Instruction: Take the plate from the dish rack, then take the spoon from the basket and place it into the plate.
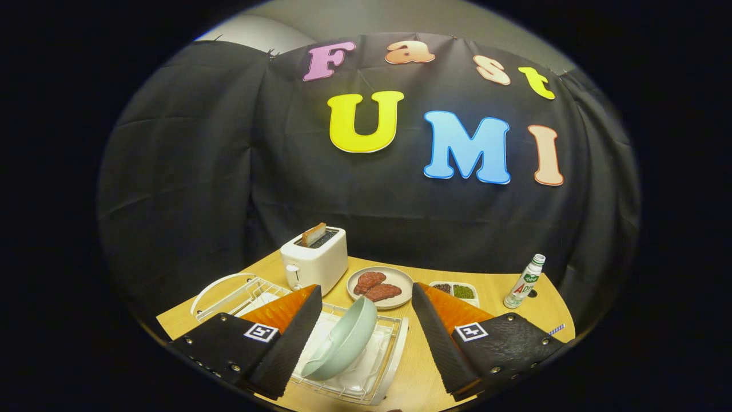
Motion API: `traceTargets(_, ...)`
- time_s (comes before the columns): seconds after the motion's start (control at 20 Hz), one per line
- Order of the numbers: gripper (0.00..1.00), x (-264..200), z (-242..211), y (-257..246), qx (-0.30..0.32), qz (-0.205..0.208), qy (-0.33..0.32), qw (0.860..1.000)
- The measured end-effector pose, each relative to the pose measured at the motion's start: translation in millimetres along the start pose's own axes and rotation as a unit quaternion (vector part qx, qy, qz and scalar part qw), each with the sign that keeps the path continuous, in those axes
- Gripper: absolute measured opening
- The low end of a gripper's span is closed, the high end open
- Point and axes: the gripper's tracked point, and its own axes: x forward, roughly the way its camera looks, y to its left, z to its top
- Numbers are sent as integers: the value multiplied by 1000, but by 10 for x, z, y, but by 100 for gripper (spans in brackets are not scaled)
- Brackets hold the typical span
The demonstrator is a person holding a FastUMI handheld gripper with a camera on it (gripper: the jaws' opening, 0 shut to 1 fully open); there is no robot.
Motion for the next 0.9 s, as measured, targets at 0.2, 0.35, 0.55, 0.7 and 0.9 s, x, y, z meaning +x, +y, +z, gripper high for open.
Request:
traceTargets(0.2, 97, 187, -279, 39, 6, 2, 57, 998)
traceTargets(0.35, 97, 361, -549, 60, 21, 4, 120, 993)
traceTargets(0.55, 97, 548, -879, 66, 58, 4, 195, 979)
traceTargets(0.7, 97, 643, -1099, 62, 80, -1, 241, 967)
traceTargets(0.9, 74, 717, -1309, 74, 106, -8, 291, 951)
